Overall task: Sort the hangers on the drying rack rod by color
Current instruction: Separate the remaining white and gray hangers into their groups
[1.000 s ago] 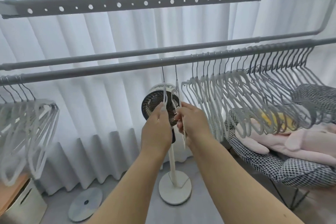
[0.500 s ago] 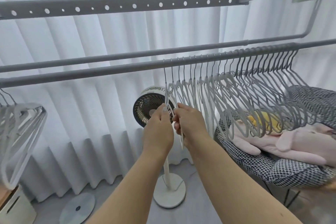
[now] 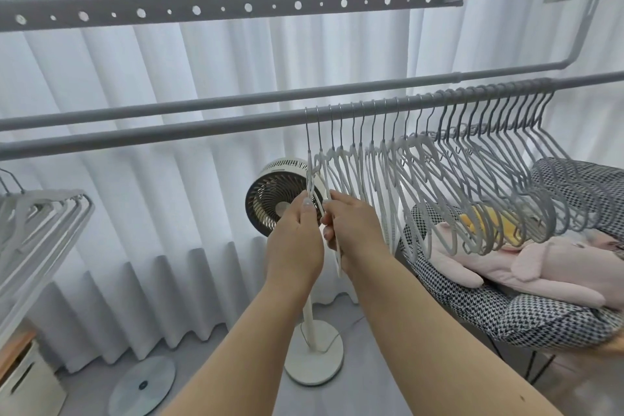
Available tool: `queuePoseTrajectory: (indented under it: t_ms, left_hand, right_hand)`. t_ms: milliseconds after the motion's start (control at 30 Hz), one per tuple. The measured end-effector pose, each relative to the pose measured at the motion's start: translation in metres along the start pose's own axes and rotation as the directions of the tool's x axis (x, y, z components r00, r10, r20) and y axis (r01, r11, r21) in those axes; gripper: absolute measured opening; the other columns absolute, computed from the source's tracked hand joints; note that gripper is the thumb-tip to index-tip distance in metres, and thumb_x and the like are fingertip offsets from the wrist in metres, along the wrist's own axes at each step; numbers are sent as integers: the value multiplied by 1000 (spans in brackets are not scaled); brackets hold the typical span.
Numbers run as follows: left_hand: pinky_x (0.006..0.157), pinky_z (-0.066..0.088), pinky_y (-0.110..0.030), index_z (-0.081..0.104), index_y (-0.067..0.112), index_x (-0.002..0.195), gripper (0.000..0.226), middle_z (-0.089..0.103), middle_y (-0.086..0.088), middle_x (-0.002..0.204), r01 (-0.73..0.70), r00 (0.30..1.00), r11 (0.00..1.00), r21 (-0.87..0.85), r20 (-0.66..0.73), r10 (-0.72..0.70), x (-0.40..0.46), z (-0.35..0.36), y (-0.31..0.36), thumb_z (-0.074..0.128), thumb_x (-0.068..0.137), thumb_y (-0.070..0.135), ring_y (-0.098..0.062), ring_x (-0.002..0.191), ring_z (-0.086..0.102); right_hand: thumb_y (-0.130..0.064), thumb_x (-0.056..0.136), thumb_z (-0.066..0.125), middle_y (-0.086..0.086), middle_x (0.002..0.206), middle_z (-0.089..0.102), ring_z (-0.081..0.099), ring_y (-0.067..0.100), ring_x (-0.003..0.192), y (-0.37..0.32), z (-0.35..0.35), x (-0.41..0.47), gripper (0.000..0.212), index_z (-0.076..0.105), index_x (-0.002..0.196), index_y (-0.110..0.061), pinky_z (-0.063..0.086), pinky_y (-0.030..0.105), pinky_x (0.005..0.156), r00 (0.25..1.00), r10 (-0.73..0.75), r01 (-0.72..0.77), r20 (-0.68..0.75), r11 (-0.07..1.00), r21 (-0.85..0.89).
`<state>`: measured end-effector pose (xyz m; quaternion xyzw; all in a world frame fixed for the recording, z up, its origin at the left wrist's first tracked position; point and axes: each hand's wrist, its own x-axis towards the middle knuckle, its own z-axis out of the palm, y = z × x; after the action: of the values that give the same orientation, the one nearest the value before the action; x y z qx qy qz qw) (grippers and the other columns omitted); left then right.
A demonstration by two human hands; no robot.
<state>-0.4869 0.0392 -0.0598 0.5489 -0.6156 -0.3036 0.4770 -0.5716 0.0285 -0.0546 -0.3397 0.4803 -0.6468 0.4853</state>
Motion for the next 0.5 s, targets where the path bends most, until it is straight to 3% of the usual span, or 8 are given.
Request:
queuePoseTrajectory:
  t_ms: [300,433,500]
  left_hand:
    - [103,29,-27,45,35,144,43,50,11,145,2,1000,1000,3,14,-2,0,2,0,27,105,39,-12,134,42]
    - [95,27,-21,46,35,143,42,50,12,145,6,1000,1000,3,19,-6,0,2,-1,29,105,38,-10,133,43]
    - [94,27,-21,46,35,143,42,51,11,144,5,1000,1000,9,19,-6,0,2,-1,29,105,37,-10,133,43]
  right_hand:
    - [-3,93,47,6,65,48,39,11,43,1,-2,0,27,58,117,0,32,19,40,1000,-14,14,11,1000,-13]
    - [-6,94,49,6,68,52,42,12,45,3,-2,1,42,51,135,-13,34,16,37,1000,-11,11,2,1000,-19]
    - [-8,93,51,7,70,53,43,12,47,3,-3,0,40,52,133,-12,34,16,36,1000,-15,15,0,999,-40]
